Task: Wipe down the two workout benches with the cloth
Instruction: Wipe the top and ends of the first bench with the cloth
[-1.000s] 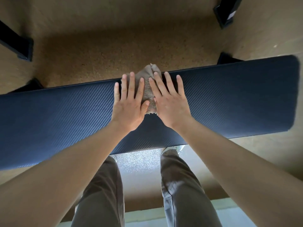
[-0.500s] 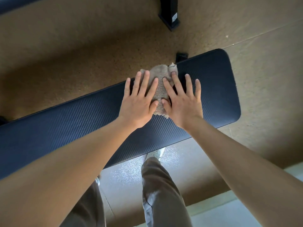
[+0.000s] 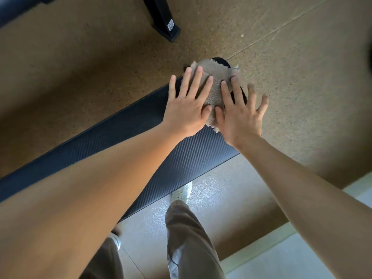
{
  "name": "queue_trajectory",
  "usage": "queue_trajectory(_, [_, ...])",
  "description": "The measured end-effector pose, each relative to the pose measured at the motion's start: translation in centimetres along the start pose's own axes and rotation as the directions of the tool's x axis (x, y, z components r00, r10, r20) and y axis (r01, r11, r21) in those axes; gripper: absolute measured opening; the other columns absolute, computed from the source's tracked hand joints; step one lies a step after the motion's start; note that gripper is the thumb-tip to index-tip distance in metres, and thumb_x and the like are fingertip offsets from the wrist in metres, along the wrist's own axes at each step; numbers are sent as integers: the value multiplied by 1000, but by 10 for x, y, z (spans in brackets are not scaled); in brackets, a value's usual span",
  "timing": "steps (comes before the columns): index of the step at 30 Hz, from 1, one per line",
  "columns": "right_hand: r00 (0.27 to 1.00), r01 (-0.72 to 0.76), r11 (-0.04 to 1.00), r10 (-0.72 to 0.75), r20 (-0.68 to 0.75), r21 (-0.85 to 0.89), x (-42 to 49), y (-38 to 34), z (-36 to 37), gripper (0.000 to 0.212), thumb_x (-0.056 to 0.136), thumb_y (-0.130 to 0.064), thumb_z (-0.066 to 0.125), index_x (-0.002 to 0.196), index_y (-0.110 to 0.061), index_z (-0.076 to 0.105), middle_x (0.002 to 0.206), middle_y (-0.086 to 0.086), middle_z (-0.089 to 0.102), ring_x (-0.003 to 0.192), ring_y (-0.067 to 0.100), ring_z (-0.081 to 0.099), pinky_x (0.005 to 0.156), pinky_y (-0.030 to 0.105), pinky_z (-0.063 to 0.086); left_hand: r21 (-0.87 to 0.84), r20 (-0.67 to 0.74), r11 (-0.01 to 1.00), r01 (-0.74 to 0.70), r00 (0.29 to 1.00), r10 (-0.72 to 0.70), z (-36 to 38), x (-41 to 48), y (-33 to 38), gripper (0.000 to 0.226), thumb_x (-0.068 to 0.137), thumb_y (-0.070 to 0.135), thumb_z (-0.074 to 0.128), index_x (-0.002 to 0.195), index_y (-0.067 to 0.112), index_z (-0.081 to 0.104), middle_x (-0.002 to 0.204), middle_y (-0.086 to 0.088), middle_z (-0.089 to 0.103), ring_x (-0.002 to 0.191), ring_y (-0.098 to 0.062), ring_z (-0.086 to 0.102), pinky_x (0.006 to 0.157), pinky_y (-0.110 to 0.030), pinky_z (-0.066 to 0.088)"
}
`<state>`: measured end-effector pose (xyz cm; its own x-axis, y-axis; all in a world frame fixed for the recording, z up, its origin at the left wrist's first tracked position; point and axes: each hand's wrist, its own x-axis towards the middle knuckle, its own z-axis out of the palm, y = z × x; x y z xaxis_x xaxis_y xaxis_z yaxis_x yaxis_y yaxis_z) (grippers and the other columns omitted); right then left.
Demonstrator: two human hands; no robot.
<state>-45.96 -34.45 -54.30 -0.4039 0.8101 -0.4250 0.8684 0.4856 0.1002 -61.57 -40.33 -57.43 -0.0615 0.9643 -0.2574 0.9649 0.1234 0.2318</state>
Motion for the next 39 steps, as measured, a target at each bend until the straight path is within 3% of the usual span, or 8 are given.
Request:
queue_trajectory(7, [994,-109,991,109,11,71,-22,26,14,70,105,-54,31,164,-24,8,170,4,15,153,37,18,121,65,15,27,-1,989,-145,989,145,7,0,26,67,106,53,21,166,25,11,174,-10,2,160,-33,2,125,-63,7])
queue_trajectory(12, [999,24,999,-23,-22,34,-46,12,19,79,102,-55,39,161,-6,20,171,12,12,157,34,13,124,56,14,32,11,988,-149,989,149,16,-42,19,65,109,52,21,166,23,8,174,-9,0,161,-29,0,127,-59,9])
queue_trajectory(17, [972,235,965,-236,-6,113,-63,-28,20,81,99,-51,53,157,-2,26,171,18,13,159,34,6,127,48,3,19,39,999,-48,998,47,22,-107,-9,67,110,53,20,166,21,3,174,-10,-3,161,-28,-2,127,-58,8])
queue_trajectory(22, [938,346,921,-345,-36,177,-78,-99,22,79,105,-52,40,163,-6,11,172,16,3,159,34,-2,129,48,0,10,47,995,102,994,-102,28,-180,-52,68,109,55,19,166,20,4,174,-10,-3,161,-29,-2,127,-58,8])
queue_trajectory(25, [898,438,886,-439,-27,149,-88,-155,30,78,107,-49,38,163,-5,6,172,17,-3,159,33,-7,129,46,-4,-5,40,975,220,975,-220,34,-231,-79,68,109,55,18,166,19,6,174,-11,-3,161,-30,-1,127,-58,8])
queue_trajectory(29, [850,526,849,-523,-72,51,-105,-206,43,77,107,-49,36,163,-3,8,172,19,4,159,36,0,129,51,3,-13,39,941,338,940,-338,42,-283,-103,69,108,53,17,166,17,7,174,-12,1,161,-31,2,127,-59,8])
queue_trajectory(35, [713,699,715,-698,-62,-10,-159,-279,66,74,107,-50,31,164,-7,10,172,15,3,159,34,-1,129,51,5,-40,46,853,520,854,-519,59,-365,-129,68,108,50,12,165,16,-3,174,-10,-5,160,-30,-2,127,-60,5])
queue_trajectory(39, [740,668,743,-669,-65,-35,-173,-297,74,73,106,-56,28,165,-14,13,172,16,5,159,37,2,128,55,6,-58,42,837,544,839,-543,66,-395,-129,68,108,49,12,165,15,-4,174,-8,-5,160,-29,-2,128,-59,4])
